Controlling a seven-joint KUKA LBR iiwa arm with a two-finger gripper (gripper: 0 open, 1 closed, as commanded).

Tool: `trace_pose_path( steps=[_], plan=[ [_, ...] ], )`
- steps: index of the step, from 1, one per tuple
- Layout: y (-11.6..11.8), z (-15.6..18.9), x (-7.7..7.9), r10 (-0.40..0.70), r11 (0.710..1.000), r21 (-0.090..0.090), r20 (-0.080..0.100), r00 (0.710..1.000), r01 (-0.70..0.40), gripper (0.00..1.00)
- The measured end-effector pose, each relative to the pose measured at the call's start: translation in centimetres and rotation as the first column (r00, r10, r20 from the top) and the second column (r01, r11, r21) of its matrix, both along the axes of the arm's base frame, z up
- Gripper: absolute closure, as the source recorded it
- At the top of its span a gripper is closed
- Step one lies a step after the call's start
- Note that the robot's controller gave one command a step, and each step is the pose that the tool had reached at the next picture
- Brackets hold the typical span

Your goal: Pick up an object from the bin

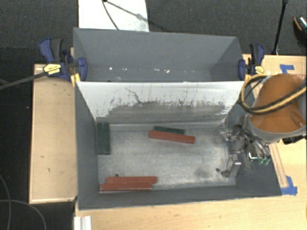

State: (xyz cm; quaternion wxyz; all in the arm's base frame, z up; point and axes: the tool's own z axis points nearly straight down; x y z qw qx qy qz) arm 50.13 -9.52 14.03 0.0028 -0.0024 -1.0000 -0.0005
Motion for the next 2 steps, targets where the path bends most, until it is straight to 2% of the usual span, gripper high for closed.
trace_pose_path(
  steps=[1, 2],
  plan=[
    [1.5, 4.2, 7.2, -0.054, 0.999, -0.001, 0.018, 0.998, 0.054, 0.00],
    [9.7, -7.3, 7.8, -0.109, 0.994, 0.003, 0.001, 0.994, 0.109, 0.00]
  ],
)
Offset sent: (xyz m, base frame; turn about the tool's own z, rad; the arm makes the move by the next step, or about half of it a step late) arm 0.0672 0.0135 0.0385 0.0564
